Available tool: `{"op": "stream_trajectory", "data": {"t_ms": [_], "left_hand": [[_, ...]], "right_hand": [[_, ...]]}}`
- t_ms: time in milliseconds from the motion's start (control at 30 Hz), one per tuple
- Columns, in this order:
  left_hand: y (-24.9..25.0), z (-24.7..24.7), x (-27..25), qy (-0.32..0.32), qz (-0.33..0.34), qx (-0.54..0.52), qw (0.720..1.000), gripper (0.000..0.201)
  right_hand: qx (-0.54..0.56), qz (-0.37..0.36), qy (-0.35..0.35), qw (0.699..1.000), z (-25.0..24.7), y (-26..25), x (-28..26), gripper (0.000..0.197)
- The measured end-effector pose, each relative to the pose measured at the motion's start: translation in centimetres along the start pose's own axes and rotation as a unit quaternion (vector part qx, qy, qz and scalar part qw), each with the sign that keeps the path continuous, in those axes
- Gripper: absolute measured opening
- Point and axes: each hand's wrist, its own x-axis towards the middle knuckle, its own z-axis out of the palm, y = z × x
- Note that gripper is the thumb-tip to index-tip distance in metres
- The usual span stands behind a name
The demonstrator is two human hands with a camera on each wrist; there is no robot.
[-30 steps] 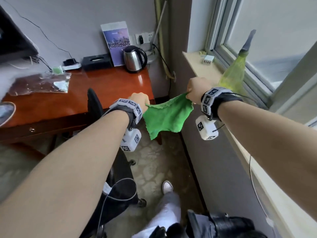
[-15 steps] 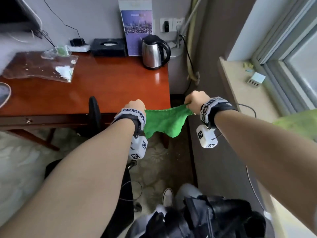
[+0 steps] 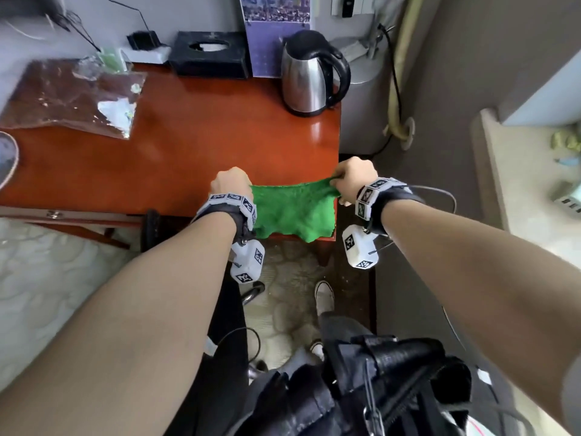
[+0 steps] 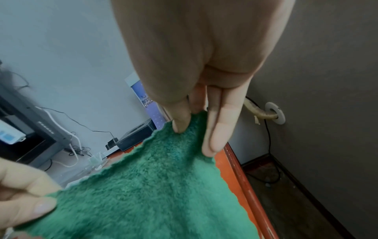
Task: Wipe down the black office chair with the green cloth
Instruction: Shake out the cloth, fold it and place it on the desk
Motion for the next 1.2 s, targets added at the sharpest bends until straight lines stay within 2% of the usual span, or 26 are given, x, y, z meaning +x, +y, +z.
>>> {"op": "stream_trajectory", "data": {"t_ms": [333, 600, 767, 1033, 1200], "left_hand": [[2.5, -0.2, 7.8, -0.007, -0.052, -0.064, 0.997, 0.017], [3.4, -1.2, 11.1, 0.016, -0.006, -0.104, 0.994, 0.014], [2.0, 0.2, 10.2, -0.027, 0.012, -0.078, 0.997, 0.014], [-1.3, 4.3, 5.9, -0.109, 0.053, 0.089, 0.989, 0.024], [-2.4, 6.3, 4.5, -0.13, 0.067, 0.128, 0.981, 0.025]], "right_hand": [[0.022, -0.006, -0.011, 1.0, 0.9, 0.7, 8.4, 0.013], [0.003, -0.024, 0.006, 1.0, -0.5, 0.1, 12.1, 0.015], [-0.003, -0.011, -0.034, 0.999, 0.2, 1.0, 11.1, 0.004], [-0.055, -0.031, -0.113, 0.992, 3.0, 3.1, 6.9, 0.014], [-0.086, -0.024, -0.153, 0.984, 5.0, 4.1, 5.0, 0.015]]}}
